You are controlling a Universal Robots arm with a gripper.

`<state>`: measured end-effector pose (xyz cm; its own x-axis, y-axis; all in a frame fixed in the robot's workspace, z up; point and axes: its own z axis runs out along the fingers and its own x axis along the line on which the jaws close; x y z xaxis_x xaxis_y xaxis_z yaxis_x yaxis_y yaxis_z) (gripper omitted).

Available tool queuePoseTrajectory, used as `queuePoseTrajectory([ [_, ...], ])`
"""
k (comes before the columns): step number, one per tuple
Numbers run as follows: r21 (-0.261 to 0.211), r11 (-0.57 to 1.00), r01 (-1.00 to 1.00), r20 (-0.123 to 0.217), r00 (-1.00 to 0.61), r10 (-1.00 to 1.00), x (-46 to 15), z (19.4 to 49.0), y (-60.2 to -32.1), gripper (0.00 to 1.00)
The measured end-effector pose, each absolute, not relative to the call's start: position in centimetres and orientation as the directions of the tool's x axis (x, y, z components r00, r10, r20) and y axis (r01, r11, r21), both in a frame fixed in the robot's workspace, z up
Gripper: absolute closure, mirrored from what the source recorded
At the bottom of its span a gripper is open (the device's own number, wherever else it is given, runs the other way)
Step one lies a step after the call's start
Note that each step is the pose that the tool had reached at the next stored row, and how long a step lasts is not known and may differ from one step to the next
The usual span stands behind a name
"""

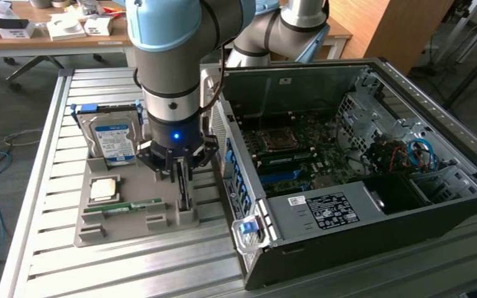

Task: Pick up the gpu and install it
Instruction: 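Pick up the gpu and move the gpu toward the slot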

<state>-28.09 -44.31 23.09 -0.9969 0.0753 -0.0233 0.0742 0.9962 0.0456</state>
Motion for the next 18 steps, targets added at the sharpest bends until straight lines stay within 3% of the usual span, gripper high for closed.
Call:
queuePoseTrajectory([
  [18,0.046,0.996,0.074,-0.023,-0.997,0.075,-28.03,23.1,-44.31,0.61],
])
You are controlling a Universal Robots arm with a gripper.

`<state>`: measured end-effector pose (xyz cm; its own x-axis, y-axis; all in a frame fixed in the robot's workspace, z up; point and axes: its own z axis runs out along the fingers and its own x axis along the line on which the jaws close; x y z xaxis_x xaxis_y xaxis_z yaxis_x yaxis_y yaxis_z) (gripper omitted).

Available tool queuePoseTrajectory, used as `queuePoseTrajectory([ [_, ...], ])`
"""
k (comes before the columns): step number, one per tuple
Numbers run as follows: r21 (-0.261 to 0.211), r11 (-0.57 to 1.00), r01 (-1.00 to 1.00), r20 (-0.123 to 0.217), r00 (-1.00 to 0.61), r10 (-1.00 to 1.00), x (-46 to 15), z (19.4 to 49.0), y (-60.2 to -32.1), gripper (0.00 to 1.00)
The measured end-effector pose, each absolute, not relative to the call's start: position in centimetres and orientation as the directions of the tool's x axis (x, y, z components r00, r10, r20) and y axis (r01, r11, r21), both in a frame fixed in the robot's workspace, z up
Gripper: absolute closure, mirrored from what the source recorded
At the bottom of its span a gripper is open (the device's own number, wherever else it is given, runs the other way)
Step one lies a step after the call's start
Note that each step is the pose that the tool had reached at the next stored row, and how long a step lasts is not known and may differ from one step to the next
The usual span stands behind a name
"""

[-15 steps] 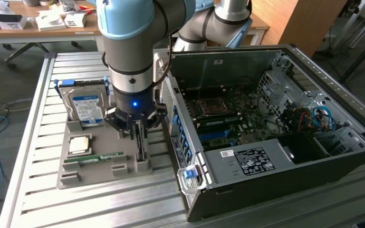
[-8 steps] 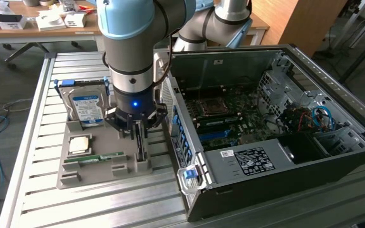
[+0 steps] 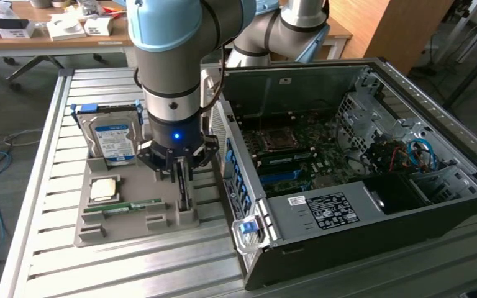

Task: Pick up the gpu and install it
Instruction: 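Pick up the gpu and move the gpu toward the slot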

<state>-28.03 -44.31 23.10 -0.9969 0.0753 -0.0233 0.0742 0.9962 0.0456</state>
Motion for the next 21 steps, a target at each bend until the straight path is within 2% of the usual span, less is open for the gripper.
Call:
queuePoseTrajectory([
  [2,0.046,0.996,0.074,-0.023,-0.997,0.075,-28.03,23.09,-44.31,0.63],
  [4,0.046,0.996,0.074,-0.023,-0.997,0.075,-28.04,23.1,-44.31,0.74],
  [21,0.046,0.998,0.053,-0.023,-0.998,0.054,-28.03,23.1,-44.31,0.74],
])
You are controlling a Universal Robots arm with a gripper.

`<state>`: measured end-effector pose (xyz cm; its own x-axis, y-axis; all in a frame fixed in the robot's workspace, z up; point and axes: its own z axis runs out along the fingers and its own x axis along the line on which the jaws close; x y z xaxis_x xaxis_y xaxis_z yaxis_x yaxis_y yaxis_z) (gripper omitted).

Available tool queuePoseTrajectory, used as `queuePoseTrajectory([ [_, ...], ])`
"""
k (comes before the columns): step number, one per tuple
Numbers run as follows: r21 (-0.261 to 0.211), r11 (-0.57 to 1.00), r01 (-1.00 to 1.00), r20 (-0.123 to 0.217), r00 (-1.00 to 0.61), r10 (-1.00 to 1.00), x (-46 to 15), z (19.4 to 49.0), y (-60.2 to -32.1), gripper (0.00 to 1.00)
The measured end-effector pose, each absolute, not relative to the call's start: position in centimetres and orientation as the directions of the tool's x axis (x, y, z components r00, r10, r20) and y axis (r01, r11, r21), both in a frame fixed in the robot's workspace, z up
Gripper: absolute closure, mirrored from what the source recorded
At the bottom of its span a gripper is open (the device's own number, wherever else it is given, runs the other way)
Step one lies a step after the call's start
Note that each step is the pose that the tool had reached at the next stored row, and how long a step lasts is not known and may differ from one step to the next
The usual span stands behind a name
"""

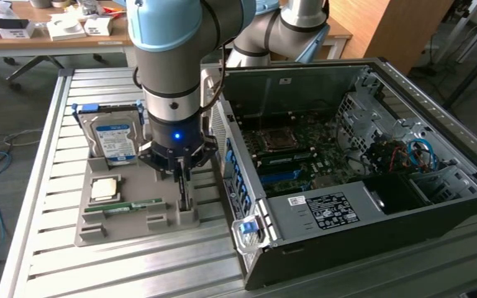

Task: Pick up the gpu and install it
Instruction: 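Pick up the gpu and move the gpu toward the slot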

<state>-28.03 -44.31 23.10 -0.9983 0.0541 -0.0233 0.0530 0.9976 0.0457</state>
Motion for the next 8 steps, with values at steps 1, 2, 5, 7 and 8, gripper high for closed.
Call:
queuePoseTrajectory([
  [1,0.046,0.998,0.053,-0.023,-0.998,0.054,-28.03,23.13,-44.31,0.74],
  [2,0.046,0.998,0.053,-0.023,-0.998,0.054,-28.03,23.22,-44.31,0.74],
  [5,0.046,0.998,0.053,-0.023,-0.998,0.054,-28.04,23.53,-44.31,0.74],
  [7,0.046,0.998,0.053,-0.023,-0.998,0.054,-28.04,23.8,-44.31,0.74],
  [8,0.046,0.998,0.053,-0.023,-0.998,0.054,-28.03,23.97,-44.31,0.74],
])
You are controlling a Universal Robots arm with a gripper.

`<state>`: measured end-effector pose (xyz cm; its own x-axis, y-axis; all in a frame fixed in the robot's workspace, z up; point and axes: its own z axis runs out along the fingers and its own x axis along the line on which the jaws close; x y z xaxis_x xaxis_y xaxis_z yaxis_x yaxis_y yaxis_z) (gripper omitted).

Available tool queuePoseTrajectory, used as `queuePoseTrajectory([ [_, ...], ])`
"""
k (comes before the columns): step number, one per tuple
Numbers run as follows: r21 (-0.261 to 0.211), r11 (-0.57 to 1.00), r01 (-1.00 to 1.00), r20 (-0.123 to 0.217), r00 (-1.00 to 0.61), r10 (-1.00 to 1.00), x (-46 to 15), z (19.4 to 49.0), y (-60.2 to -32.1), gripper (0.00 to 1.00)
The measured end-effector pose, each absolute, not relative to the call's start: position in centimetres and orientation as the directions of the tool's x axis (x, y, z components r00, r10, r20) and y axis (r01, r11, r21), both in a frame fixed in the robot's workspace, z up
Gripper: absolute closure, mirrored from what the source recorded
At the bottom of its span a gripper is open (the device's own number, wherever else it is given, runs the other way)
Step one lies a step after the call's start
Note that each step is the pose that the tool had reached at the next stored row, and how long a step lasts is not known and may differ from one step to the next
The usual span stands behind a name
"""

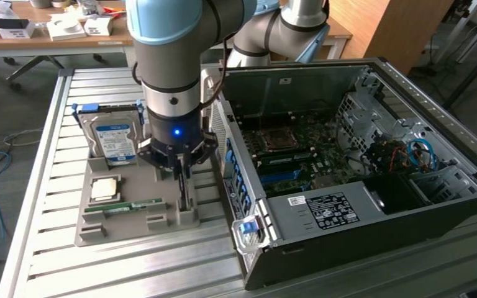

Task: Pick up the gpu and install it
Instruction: 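Pick up the gpu and move the gpu toward the slot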

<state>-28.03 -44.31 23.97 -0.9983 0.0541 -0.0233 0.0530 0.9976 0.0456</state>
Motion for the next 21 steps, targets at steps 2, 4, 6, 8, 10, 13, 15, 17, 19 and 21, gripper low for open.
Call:
queuePoseTrajectory([
  [2,0.046,0.998,0.053,-0.023,-0.998,0.054,-28.0,24.3,-44.3,0.74],
  [4,0.046,0.998,0.053,-0.023,-0.998,0.054,-28.0,24.7,-44.3,0.74],
  [6,0.046,0.998,0.053,-0.023,-0.998,0.054,-28.0,25.1,-44.3,0.74],
  [8,0.046,0.998,0.053,-0.023,-0.998,0.054,-28.0,25.5,-44.3,0.74],
  [10,0.046,0.998,0.053,-0.023,-0.998,0.054,-28.0,26.0,-44.3,0.74],
  [13,0.046,0.998,0.053,-0.023,-0.998,0.054,-28.0,26.6,-44.3,0.74],
  [15,0.046,0.998,0.053,-0.023,-0.998,0.054,-28.0,27.1,-44.3,0.74],
  [17,0.046,0.998,0.053,-0.023,-0.998,0.054,-28.0,27.5,-44.3,0.74],
  [19,0.046,0.998,0.053,-0.023,-0.998,0.054,-28.0,28.0,-44.3,0.74],
  [21,0.046,0.998,0.053,-0.023,-0.998,0.054,-28.0,28.4,-44.3,0.74],
])
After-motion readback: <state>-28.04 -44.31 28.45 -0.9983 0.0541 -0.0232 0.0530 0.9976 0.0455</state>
